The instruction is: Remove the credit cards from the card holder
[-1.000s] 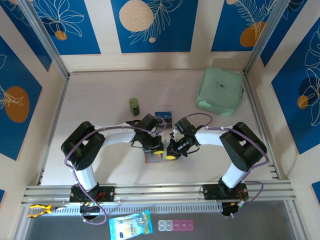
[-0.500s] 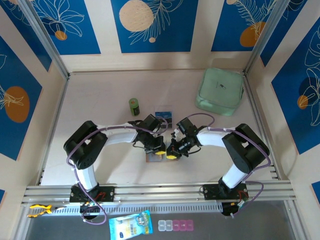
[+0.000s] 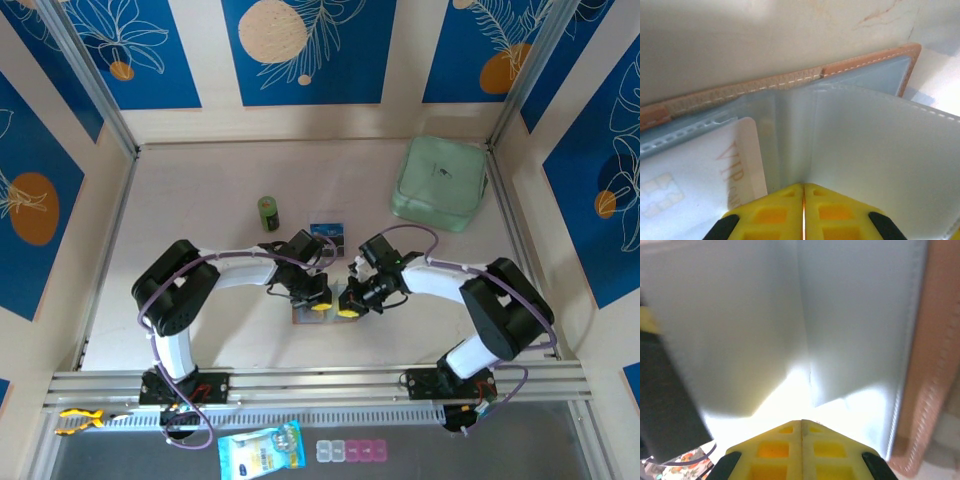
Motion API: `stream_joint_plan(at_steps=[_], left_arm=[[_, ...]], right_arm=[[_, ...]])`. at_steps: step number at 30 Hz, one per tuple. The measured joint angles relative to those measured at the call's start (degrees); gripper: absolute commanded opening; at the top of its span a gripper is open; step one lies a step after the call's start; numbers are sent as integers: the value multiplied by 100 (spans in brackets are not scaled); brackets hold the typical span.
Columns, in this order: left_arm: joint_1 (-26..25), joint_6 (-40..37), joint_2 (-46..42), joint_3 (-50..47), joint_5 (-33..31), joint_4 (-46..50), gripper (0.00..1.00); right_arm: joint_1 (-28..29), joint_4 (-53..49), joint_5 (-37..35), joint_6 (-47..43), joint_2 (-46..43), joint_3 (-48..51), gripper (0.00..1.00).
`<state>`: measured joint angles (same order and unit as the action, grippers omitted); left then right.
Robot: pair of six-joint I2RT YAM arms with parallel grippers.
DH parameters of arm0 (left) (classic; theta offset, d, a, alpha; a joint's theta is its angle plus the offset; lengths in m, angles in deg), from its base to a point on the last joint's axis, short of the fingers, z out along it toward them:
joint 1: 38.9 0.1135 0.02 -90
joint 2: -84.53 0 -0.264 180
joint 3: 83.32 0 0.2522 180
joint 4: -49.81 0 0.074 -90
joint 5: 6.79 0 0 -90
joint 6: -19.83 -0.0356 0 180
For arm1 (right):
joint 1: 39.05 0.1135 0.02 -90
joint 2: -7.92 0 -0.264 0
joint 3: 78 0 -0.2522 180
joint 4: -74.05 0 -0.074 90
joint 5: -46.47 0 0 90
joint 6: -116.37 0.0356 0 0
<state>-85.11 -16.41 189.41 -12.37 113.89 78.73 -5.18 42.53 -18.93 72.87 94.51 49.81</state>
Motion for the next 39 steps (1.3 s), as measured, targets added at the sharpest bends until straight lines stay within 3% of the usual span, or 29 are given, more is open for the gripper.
stream_joint_plan(at_steps=[6, 17, 39], left_arm=[[0, -2, 0, 0, -2, 0, 10], [0, -2, -2, 0, -2, -2, 11], [0, 149, -57, -2, 0, -52, 11]], right_arm=[[-74, -306, -210, -48, -363, 0, 6], [11, 236, 52, 79, 321, 68, 6], [142, 669, 326, 205, 632, 68, 6]])
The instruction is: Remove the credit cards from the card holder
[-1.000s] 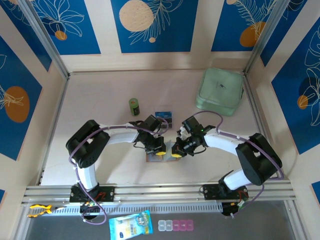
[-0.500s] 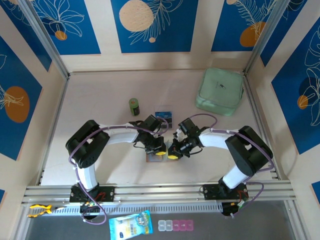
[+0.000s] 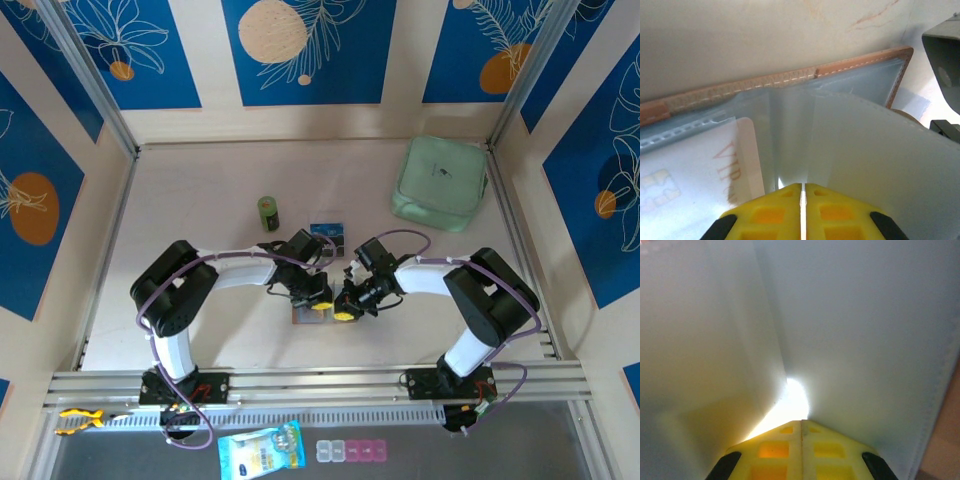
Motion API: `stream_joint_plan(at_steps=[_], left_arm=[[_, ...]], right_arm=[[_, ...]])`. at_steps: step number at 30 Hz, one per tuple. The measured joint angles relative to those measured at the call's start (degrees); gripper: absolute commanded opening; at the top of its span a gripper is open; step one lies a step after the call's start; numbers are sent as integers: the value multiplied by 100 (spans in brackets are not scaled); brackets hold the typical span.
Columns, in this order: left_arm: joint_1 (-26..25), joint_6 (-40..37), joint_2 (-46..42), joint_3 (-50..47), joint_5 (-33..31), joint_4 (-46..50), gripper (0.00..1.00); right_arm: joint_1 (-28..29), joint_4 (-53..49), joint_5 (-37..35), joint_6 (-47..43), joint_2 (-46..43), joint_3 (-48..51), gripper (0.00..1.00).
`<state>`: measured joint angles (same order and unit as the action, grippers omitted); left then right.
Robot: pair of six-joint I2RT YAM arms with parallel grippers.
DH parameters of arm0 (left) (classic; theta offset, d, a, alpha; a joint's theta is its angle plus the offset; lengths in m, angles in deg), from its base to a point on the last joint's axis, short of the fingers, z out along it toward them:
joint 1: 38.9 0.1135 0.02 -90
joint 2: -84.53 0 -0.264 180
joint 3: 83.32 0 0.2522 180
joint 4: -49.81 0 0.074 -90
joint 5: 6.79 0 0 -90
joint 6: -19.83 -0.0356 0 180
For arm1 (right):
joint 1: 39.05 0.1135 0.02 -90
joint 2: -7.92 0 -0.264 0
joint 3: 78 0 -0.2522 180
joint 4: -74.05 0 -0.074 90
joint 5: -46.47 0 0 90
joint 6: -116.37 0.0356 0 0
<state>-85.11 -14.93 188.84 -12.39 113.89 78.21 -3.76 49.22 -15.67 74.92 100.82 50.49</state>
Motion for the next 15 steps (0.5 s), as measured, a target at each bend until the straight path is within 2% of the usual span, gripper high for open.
stream_joint_plan(at_steps=[15], left_arm=[[0, 197, -131, -11, 81, -352, 11]], right_arm=[[-11, -15, -17, 0, -96, 116, 6]])
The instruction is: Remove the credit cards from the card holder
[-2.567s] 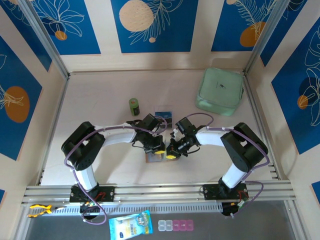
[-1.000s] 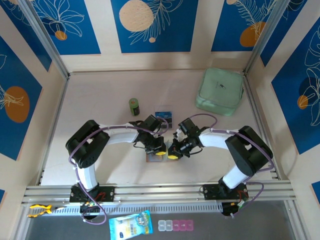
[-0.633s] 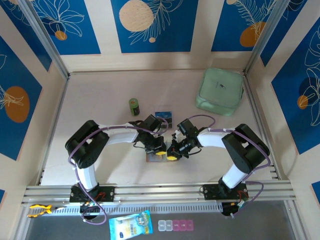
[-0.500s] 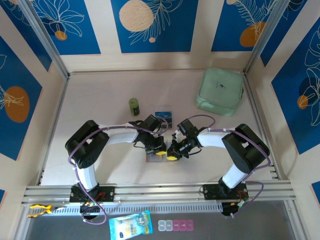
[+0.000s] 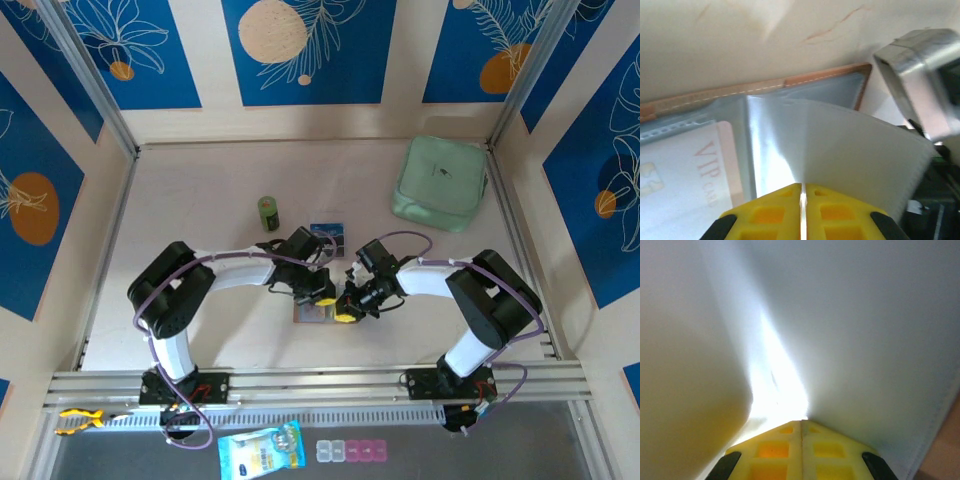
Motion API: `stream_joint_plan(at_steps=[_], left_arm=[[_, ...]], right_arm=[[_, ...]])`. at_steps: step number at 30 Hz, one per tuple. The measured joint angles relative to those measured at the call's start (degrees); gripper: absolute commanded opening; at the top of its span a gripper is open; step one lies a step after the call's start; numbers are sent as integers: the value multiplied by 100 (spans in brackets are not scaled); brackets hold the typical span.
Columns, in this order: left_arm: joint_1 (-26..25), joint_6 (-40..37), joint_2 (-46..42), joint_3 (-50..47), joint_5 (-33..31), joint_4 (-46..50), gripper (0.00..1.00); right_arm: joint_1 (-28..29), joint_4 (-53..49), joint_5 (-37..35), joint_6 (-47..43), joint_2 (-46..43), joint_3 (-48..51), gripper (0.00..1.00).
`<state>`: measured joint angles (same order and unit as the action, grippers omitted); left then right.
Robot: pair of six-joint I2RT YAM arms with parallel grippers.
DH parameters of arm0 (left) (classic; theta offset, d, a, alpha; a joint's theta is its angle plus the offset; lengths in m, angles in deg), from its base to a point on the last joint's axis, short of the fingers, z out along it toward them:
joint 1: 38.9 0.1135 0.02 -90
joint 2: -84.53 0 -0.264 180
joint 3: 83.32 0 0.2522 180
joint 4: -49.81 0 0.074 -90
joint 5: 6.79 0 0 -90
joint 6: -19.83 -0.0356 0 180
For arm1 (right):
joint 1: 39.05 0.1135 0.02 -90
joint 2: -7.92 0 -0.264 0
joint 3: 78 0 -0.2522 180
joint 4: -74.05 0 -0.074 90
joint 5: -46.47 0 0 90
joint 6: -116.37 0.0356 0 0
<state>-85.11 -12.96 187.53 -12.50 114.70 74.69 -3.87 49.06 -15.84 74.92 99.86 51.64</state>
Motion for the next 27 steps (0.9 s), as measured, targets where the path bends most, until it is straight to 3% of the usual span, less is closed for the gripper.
stream_joint_plan(at_steps=[14, 27], left_arm=[[-11, 238, 247, -28, 262, -612, 12], [-20, 254, 369, -76, 306, -619, 12]], right_arm=[[-50, -238, -87, -4, -341, 96, 6], [-404, -1320, -662, -26, -2079, 136, 8]])
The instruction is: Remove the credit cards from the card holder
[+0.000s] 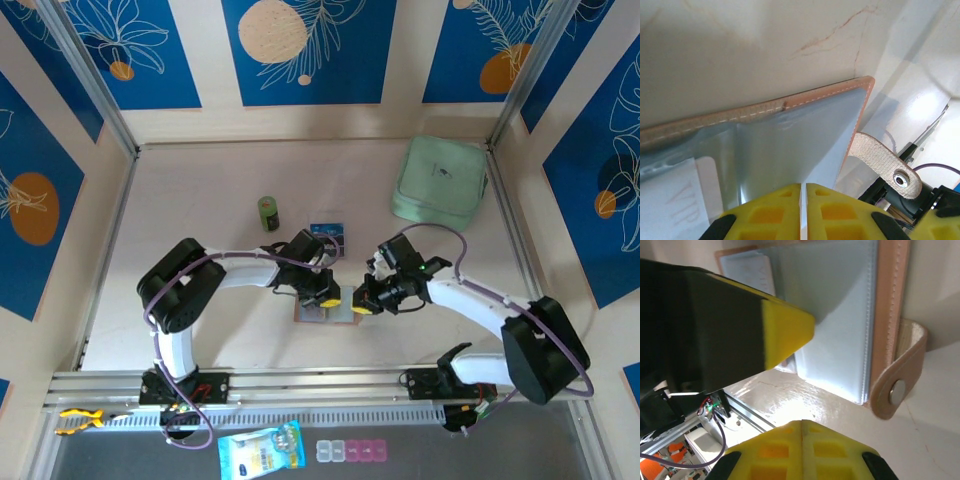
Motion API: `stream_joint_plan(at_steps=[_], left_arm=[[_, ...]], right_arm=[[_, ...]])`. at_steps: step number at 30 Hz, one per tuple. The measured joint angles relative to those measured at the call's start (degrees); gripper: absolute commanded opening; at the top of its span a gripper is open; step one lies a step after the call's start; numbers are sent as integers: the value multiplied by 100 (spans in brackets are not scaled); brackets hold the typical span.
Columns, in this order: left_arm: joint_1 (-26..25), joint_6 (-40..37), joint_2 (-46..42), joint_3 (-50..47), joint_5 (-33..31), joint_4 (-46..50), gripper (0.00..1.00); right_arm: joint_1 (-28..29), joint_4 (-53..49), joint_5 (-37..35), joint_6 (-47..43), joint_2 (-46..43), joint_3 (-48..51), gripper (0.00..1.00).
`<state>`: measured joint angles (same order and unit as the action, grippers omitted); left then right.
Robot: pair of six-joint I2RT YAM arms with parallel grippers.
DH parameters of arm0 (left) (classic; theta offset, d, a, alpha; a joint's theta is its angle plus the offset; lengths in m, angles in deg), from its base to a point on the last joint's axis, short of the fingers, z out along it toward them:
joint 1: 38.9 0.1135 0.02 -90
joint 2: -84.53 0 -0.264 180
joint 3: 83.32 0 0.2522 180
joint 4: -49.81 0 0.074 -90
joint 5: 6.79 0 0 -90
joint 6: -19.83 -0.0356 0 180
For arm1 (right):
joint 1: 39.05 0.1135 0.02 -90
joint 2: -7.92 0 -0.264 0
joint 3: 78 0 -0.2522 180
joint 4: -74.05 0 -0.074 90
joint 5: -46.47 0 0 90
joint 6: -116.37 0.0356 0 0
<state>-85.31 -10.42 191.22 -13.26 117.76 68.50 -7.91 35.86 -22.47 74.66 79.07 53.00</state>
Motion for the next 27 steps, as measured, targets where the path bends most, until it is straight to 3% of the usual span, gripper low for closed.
stream_joint_plan(at_steps=[4, 13, 27], left_arm=[[0, 0, 0, 0, 0, 0, 12], [0, -15, -74, 0, -50, 59, 12], [243, -629, -1281, 0, -804, 1117, 13]], right_arm=[[138, 144, 177, 39, 83, -96, 8], [511, 426, 181, 22, 1379, -291, 6], [396, 33, -278, -546, 1952, -605, 6]])
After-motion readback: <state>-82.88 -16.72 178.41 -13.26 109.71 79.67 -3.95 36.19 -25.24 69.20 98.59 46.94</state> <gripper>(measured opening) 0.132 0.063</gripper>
